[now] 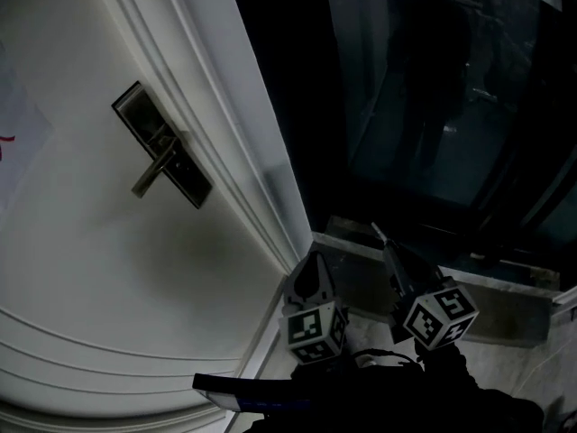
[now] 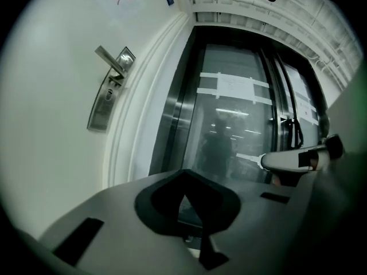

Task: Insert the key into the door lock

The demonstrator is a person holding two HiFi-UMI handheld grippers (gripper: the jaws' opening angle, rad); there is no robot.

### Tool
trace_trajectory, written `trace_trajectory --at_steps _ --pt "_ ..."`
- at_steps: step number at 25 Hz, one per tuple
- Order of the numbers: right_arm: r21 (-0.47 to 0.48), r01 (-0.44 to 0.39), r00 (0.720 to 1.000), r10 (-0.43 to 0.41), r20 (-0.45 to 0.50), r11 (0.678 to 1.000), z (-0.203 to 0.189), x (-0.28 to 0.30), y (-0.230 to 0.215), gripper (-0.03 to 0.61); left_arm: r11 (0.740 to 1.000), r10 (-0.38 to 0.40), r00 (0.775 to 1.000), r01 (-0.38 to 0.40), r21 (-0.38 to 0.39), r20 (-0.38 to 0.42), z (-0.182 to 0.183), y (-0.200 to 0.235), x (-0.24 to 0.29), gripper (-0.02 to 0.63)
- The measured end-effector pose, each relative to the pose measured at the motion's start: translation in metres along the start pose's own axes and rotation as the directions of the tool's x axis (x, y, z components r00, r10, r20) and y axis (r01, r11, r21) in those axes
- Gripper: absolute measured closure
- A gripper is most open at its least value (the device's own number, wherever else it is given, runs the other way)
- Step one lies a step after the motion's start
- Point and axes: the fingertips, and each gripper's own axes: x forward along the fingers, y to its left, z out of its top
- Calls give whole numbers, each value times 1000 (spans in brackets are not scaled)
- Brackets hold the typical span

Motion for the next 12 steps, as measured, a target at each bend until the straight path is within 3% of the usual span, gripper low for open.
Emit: trace_trajectory --at_steps 5,12 --pt "-9 -143 988 142 -58 990 -13 66 40 566 990 142 989 -141 -22 30 14 69 2 612" --pt "-18 -327 939 322 -123 945 -33 140 103 566 941 333 940 -328 -78 71 33 159 -8 612"
